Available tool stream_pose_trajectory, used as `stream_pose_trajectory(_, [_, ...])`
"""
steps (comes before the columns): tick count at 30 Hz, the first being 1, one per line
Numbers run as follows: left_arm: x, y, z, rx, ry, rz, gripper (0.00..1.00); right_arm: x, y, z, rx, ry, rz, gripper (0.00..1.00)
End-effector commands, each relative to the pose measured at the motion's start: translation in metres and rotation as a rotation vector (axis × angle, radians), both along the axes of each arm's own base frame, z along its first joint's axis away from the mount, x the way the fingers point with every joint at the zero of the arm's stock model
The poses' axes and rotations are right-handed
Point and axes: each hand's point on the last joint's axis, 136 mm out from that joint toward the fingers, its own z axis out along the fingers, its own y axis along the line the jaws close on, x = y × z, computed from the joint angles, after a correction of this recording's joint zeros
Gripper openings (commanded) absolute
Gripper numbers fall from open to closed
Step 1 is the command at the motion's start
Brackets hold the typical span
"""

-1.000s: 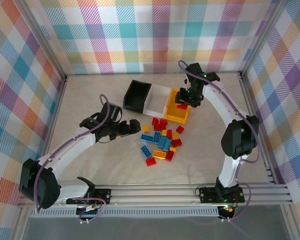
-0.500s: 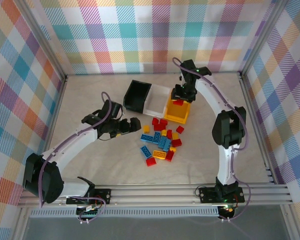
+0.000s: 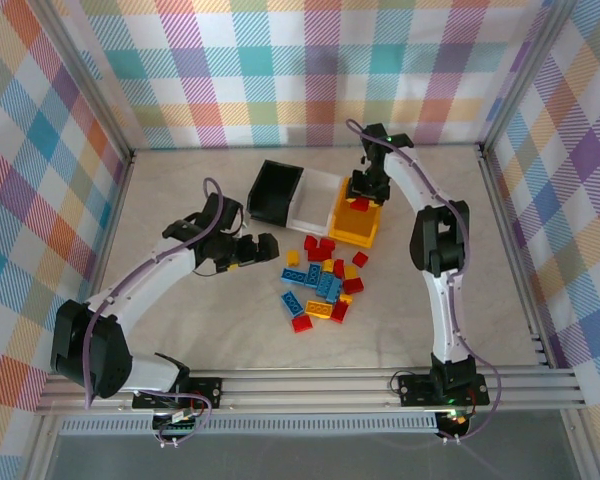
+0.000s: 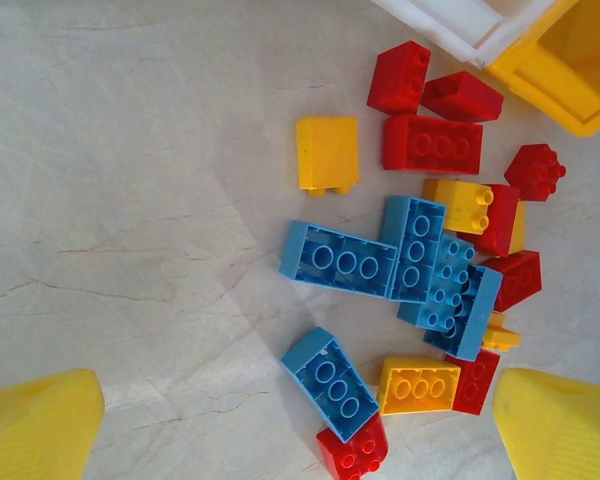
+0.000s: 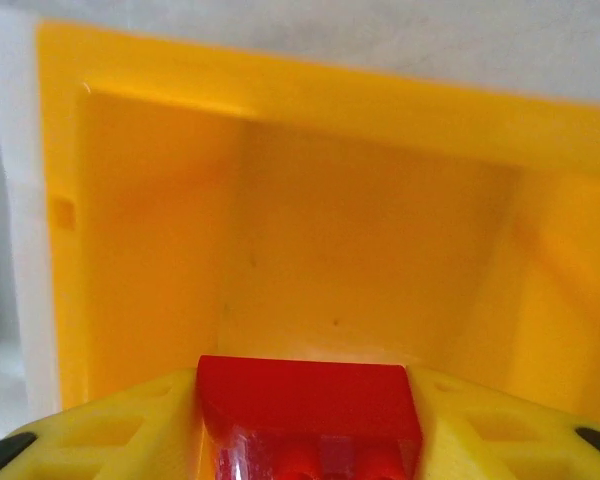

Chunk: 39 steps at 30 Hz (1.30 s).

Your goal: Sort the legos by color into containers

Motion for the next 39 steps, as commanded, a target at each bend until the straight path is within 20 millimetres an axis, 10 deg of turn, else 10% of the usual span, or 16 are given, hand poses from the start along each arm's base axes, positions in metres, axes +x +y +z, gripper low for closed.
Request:
stream_pose_trajectory(1, [-0.001,0.006,0.003,0.008,0.021,-0.010,1.00,0.002,0.000,-0.009,-0.008,0.025,0.015,0.51])
stream_pose_trajectory(12, [0.004,0.012,0.001,-0.005,0.030,0.005,1.00,0.005,0.000,-0.011,-0.005,0.031,-0.011,0.66])
stream_pose_trajectory(21, [0.011,0.007,0.003,-0.037,0.015,0.001,1.00,-0.007,0.008,0.071,0.058,-0.094,-0.010,0.67])
stream_pose_trajectory(30, [0.012,-0.001,0.004,-0.090,-0.006,-0.002,1.00,-0.099,0.007,0.091,0.027,-0.077,0.021,0.82])
stream_pose_trajectory(39, [-0.005,-0.002,0.001,-0.110,0.003,-0.005,1.00,-0.205,0.016,0.022,0.001,0.102,0.058,0.81])
